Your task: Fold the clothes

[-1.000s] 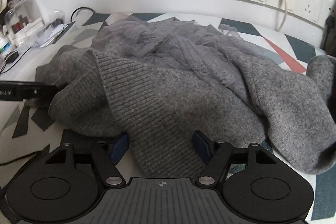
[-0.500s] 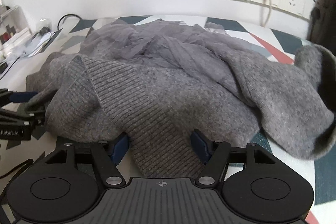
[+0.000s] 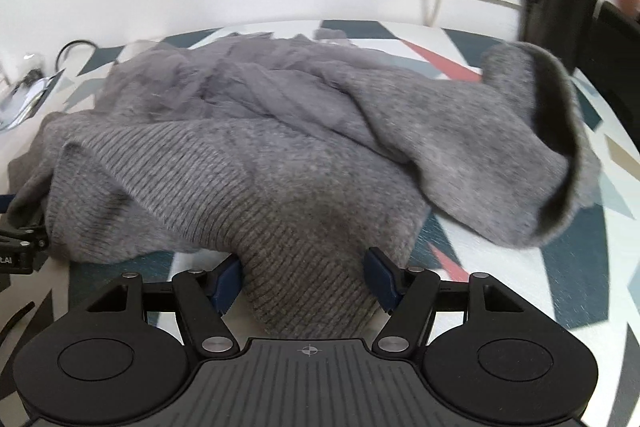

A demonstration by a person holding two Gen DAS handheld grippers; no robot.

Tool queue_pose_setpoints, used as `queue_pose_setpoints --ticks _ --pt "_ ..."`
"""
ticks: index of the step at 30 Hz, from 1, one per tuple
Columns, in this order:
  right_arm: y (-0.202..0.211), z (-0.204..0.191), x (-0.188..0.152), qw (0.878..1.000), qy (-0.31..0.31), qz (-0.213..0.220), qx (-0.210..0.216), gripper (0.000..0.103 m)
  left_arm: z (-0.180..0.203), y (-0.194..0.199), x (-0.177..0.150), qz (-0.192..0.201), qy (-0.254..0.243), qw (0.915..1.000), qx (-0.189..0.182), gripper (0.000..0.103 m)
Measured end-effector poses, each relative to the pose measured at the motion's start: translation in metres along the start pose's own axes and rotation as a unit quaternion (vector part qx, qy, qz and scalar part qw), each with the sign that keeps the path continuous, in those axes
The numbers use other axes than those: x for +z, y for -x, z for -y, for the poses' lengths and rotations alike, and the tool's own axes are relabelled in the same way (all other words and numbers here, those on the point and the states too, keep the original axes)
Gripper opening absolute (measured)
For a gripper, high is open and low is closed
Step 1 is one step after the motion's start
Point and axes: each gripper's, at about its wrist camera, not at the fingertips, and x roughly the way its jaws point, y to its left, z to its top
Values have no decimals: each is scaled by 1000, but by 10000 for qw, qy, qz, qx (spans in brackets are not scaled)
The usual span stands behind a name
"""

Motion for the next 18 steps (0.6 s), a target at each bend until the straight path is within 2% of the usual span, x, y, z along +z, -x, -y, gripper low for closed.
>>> queue_pose_setpoints --ticks 12,14,17,18 --pt "-2 21 6 9971 -504 -46 -572 62 -4 1 0 -76 -105 9998 -117 103" --pt "1 20 8 9960 -691 -58 -567 66 -4 1 -1 -77 -121 9998 -134 103" --pt "8 20 13 9938 -968 -4 -541 77 -4 1 0 -81 -115 9998 -142 103" --pt "12 19 14 9933 -1036 93 -504 84 -4 1 0 -83 -110 9998 -139 103"
